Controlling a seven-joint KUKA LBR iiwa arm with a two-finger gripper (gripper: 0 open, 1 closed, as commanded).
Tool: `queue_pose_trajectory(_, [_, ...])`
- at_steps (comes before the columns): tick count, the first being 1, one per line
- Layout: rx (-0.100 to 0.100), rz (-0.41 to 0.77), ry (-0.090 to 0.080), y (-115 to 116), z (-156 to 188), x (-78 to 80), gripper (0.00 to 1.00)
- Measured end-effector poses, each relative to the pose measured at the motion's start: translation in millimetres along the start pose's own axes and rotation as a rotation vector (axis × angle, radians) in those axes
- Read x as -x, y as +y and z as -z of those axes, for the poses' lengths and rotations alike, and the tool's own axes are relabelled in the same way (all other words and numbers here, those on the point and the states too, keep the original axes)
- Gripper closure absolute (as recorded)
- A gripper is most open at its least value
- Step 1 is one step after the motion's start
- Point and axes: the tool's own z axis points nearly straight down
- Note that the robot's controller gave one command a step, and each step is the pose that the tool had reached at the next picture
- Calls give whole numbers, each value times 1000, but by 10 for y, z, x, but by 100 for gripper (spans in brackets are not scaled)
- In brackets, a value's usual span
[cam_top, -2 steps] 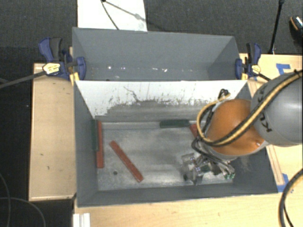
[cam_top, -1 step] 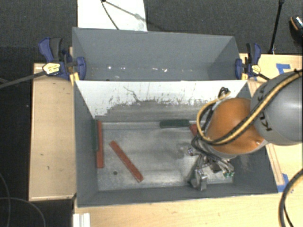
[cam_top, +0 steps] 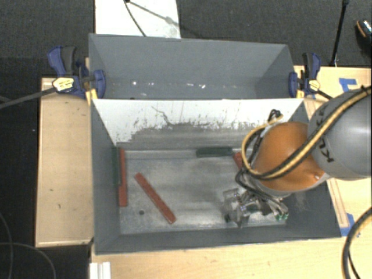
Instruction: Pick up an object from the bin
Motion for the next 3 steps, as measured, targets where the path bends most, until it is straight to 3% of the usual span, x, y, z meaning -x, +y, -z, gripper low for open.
queue_pose_trajectory(1, [-3,0,-14,-10,16,46,0])
queue_pose_trajectory(2, [0,-2,-1,-1,1,3,100])
queue_pose_trajectory(3, [0,285,-3,261,255,285,100])
